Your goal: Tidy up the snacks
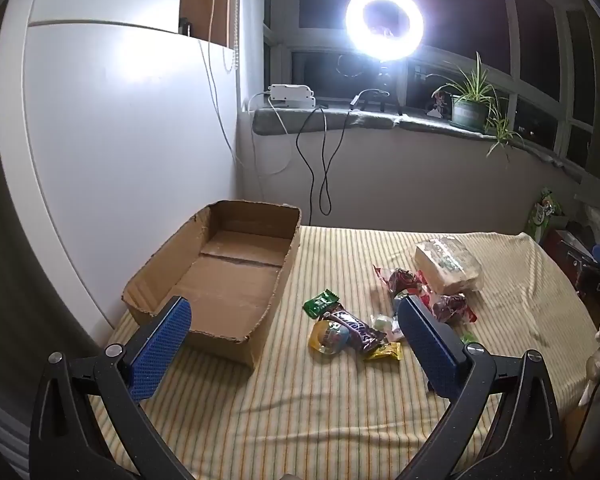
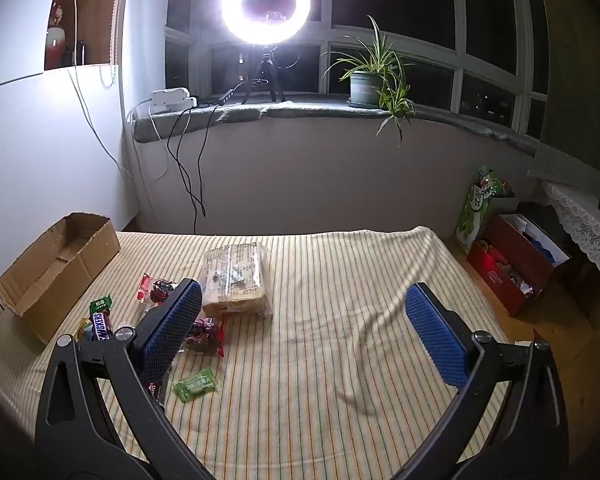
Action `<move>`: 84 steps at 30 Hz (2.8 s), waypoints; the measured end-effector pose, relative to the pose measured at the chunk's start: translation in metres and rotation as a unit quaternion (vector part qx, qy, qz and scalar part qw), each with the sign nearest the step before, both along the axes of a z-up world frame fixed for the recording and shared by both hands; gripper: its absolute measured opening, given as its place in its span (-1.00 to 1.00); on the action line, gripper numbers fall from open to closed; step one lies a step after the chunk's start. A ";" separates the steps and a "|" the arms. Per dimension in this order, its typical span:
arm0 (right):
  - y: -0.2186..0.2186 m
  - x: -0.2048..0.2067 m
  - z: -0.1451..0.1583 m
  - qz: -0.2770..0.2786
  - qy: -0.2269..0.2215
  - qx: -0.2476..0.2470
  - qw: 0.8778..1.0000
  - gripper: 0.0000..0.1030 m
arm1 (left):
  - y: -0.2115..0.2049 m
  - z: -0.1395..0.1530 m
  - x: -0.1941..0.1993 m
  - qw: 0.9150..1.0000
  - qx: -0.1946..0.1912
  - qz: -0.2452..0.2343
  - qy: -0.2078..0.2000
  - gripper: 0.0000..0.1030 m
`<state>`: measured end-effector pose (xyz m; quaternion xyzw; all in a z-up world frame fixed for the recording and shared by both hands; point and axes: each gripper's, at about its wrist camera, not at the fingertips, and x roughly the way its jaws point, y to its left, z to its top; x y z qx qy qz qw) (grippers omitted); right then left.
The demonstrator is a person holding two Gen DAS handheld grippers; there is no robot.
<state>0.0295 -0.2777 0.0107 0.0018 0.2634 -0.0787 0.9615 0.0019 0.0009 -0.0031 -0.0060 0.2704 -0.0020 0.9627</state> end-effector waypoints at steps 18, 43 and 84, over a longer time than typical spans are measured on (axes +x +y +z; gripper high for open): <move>0.002 0.003 -0.004 0.003 -0.009 -0.007 1.000 1.00 | 0.000 -0.002 -0.001 1.000 -0.003 -0.002 -0.001 0.99; 0.005 0.005 -0.011 0.015 -0.006 -0.025 1.000 1.00 | -0.002 -0.005 -0.001 1.000 -0.001 -0.006 0.005 0.99; 0.055 0.062 -0.127 0.205 0.222 0.046 0.952 0.06 | -0.084 -0.091 0.040 0.964 -0.078 -0.188 0.171 0.17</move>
